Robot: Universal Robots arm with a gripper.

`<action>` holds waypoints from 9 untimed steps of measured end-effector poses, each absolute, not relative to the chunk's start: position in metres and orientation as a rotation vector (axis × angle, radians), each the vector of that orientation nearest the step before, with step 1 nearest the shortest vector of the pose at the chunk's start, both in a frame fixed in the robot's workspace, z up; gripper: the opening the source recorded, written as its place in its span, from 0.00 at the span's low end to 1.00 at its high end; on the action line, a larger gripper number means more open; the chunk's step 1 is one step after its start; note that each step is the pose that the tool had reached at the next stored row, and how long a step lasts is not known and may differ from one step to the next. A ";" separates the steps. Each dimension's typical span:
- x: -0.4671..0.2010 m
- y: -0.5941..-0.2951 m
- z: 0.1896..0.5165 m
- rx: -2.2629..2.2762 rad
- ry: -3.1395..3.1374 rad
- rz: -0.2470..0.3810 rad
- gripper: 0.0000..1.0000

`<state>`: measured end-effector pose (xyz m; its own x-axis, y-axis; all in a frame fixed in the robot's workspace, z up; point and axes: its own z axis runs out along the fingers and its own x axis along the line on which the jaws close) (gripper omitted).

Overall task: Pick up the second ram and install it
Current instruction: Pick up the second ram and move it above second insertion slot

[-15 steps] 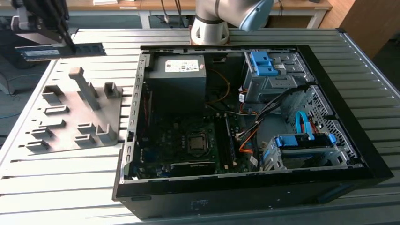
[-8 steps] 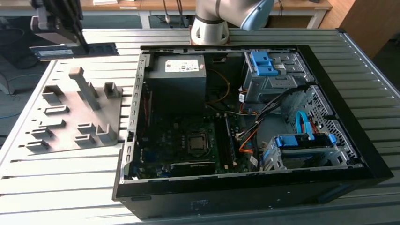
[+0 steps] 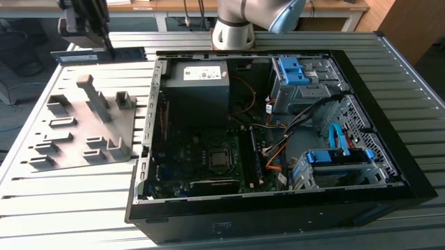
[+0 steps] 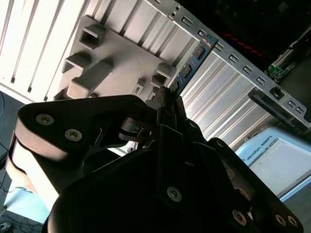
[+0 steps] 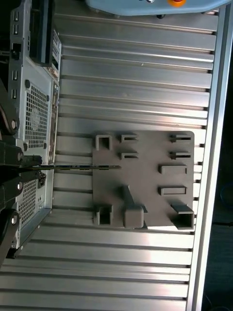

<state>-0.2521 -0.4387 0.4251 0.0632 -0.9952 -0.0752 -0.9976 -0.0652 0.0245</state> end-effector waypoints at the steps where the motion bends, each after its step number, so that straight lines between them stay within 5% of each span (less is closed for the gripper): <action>1: -0.249 -0.439 0.425 -2.266 2.124 0.111 0.14; 9: -0.226 -0.439 0.425 -2.266 2.125 0.112 0.14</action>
